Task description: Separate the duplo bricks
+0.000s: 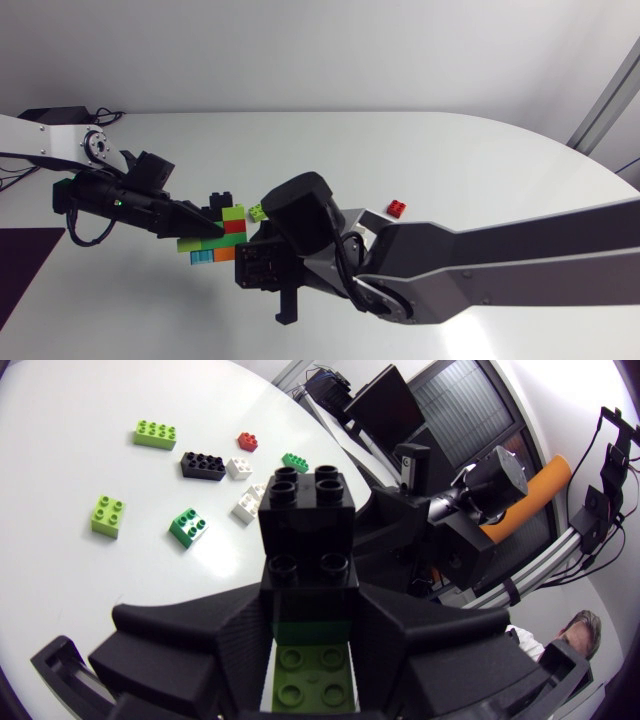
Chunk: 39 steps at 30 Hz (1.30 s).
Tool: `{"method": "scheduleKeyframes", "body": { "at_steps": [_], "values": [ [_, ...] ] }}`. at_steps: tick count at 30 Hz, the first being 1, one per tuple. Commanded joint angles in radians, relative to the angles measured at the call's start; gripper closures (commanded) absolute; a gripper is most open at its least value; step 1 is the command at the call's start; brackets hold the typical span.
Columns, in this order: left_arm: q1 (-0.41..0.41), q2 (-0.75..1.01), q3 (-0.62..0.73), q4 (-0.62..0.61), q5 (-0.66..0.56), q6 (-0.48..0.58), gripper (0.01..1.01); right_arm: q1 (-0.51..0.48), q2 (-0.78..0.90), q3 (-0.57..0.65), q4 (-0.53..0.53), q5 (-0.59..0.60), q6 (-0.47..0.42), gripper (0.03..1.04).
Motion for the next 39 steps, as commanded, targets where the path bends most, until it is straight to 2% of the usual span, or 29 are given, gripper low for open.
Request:
{"method": "scheduleKeyframes", "body": {
  "at_steps": [1, 3, 5, 6, 11, 13, 16, 19, 23, 25, 31, 39],
  "values": [
    [0.008, -0.039, 0.011, -0.011, 0.027, 0.045, 0.770, 0.012, -0.029, -0.035, 0.040, 0.014, 0.009, 0.76],
    [0.016, -0.051, 0.012, -0.011, 0.026, 0.047, 0.770, 0.012, -0.038, -0.044, 0.052, 0.023, 0.006, 0.52],
    [0.026, -0.072, 0.011, -0.011, 0.024, 0.050, 0.770, 0.012, -0.049, -0.049, 0.051, 0.031, 0.006, 0.18],
    [0.032, -0.092, 0.009, -0.011, 0.023, 0.054, 0.769, 0.010, -0.058, -0.050, 0.051, 0.037, 0.006, 0.08],
    [0.060, -0.169, 0.000, -0.011, 0.018, 0.079, 0.767, -0.002, -0.104, -0.050, 0.022, 0.036, 0.017, 0.07],
    [0.063, -0.215, -0.023, 0.008, 0.006, 0.090, 0.767, -0.028, -0.124, -0.006, -0.083, -0.026, 0.074, 0.07],
    [0.054, -0.301, -0.078, 0.054, -0.012, 0.091, 0.766, -0.148, -0.124, 0.117, -0.305, -0.241, 0.206, 0.07],
    [0.037, -0.335, -0.101, 0.034, -0.011, 0.142, 0.762, -0.281, -0.063, 0.247, -0.497, -0.509, 0.279, 0.07],
    [0.022, -0.344, -0.100, -0.068, -0.011, 0.266, 0.756, -0.404, 0.042, 0.367, -0.652, -0.777, 0.308, 0.07],
    [0.014, -0.341, -0.097, -0.078, -0.009, 0.281, 0.754, -0.436, 0.081, 0.404, -0.699, -0.876, 0.312, 0.07],
    [-0.001, -0.309, -0.075, -0.078, 0.006, 0.303, 0.751, -0.435, 0.140, 0.445, -0.802, -1.058, 0.308, 0.07],
    [-0.032, -0.272, -0.045, -0.071, 0.015, 0.306, 0.751, -0.386, 0.149, 0.487, -0.882, -1.121, 0.279, 0.10]
  ]
}}
